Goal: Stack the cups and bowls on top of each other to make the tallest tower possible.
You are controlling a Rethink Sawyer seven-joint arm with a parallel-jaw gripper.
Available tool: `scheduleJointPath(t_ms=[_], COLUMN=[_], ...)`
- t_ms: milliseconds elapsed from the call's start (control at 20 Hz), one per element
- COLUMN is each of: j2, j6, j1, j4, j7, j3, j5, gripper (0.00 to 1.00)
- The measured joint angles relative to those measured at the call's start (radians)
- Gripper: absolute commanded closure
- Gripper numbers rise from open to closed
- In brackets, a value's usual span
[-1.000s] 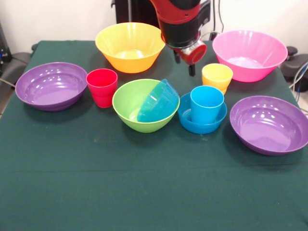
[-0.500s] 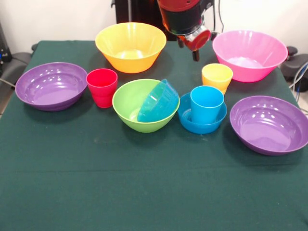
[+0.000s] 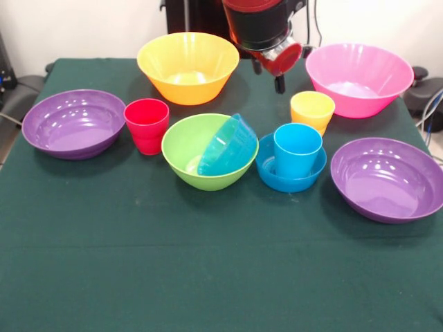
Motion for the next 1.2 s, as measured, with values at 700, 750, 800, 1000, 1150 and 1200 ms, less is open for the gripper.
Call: scheduleJointPath(t_ms=[700, 750, 800, 1000, 1150, 1200], j2=[0.061, 0.067, 0.072, 0.089, 0.094, 0.094], j6=[0.000, 0.000, 0.000, 0.000, 0.000, 0.000], j1=[-0.042, -0.043, -0.043, -0.045, -0.044, -0.044], j4=[-0.107, -0.113, -0.117, -0.132, -0.134, -0.134], j7=[0.000, 0.000, 0.000, 0.000, 0.000, 0.000], j3=[0.020, 0.020, 0.021, 0.022, 0.023, 0.023], j5=[0.000, 0.000, 0.000, 0.000, 0.000, 0.000], gripper=[0.00, 0.00, 0.00, 0.00, 0.00, 0.00])
